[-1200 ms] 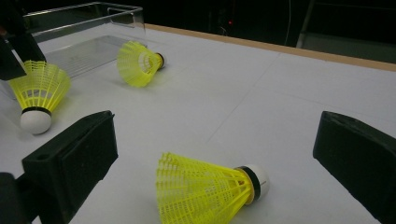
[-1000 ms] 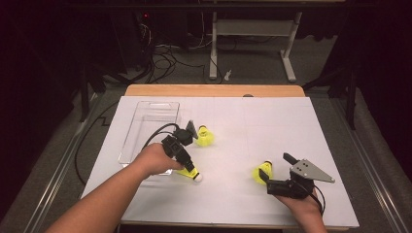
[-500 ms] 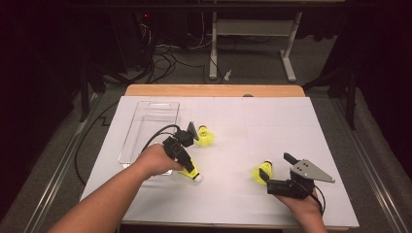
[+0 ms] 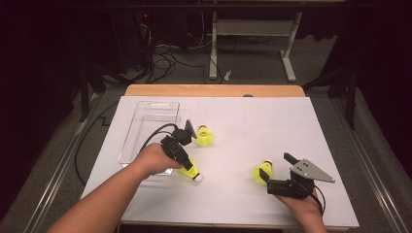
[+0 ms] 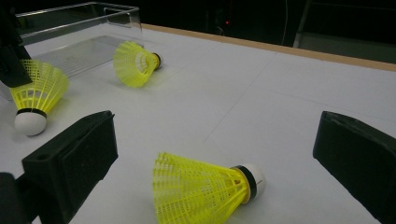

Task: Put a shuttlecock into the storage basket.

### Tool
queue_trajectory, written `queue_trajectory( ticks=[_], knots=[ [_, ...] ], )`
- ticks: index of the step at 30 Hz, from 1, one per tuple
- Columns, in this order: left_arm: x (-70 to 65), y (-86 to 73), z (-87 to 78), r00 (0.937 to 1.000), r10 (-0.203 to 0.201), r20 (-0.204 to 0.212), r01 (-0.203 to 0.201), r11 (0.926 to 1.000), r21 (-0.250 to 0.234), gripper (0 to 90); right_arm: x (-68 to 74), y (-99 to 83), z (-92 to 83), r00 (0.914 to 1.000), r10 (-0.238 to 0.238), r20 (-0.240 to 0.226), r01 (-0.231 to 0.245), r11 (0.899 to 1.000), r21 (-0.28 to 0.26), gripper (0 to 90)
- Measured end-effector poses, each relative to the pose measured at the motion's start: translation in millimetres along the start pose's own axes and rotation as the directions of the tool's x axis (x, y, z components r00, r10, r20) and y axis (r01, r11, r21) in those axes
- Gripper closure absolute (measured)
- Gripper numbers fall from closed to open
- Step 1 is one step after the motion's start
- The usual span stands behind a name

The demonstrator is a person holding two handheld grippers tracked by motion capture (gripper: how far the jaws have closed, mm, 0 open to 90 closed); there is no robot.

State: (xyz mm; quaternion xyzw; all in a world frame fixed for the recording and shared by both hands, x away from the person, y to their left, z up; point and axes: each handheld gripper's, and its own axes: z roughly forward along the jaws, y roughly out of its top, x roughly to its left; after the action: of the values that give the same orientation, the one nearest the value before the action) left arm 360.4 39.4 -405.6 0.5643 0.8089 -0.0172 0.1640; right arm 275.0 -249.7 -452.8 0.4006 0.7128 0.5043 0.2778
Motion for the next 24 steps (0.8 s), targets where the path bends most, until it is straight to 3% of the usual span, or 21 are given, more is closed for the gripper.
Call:
queue_trajectory(
  ticks=[1, 2, 3, 6, 7, 13, 14, 17, 24],
  knots=[
    [1.1, 0.2, -0.1, 0.9999, 0.013, 0.008, -0.013, 0.9999, 0.0, 78.6, 0.0, 0.0, 0.0, 1.0, 0.001, 0.0, -0.001, 1.0, 0.0, 0.4],
    [0.4, -0.3, -0.9, 0.9999, -0.005, 0.01, 0.005, 1.0, 0.004, 79.3, 0.0, 0.0, -0.1, 1.0, 0.0, 0.001, 0.0, 1.0, 0.0, 0.5],
    [2.3, 0.3, -1.7, 0.9997, 0.017, 0.017, -0.018, 0.9998, 0.008, 80.3, 0.0, 0.0, -0.1, 1.0, 0.001, 0.001, -0.001, 1.0, 0.0, 0.4],
    [3.2, -0.5, -4.3, 0.999, 0.028, 0.033, -0.029, 0.9995, 0.014, 83.5, 0.0, 0.0, 0.0, 1.0, 0.001, 0.002, -0.001, 1.0, 0.0, 0.5],
    [1.8, -1.7, -5.2, 0.9994, 0.009, 0.034, -0.01, 0.9998, 0.02, 84.6, 0.0, 0.0, 0.0, 1.0, -0.001, 0.002, 0.001, 1.0, 0.0, 0.4],
    [1.2, -5.4, -10.7, 0.9977, 0.02, 0.065, -0.022, 0.999, 0.038, 88.7, 0.3, 0.1, -0.1, 1.0, -0.002, 0.002, 0.002, 1.0, 0.001, 0.4],
    [-0.2, -6.2, -11.9, 0.9983, 0.003, 0.058, -0.005, 0.9991, 0.042, 88.8, 0.4, 0.1, -0.1, 1.0, -0.001, 0.003, 0.001, 1.0, 0.001, 0.5],
    [0.1, -8.2, -14.9, 0.9966, 0.023, 0.08, -0.026, 0.9986, 0.045, 89.1, 0.5, 0.0, -0.3, 1.0, -0.001, 0.004, 0.001, 1.0, 0.0, 0.4],
    [1.3, -8.7, -19.7, 0.9977, 0.018, 0.066, -0.019, 0.9996, 0.021, 89.1, 0.9, 0.0, 0.3, 1.0, -0.004, 0.003, 0.004, 1.0, 0.0, 0.4]
  ],
)
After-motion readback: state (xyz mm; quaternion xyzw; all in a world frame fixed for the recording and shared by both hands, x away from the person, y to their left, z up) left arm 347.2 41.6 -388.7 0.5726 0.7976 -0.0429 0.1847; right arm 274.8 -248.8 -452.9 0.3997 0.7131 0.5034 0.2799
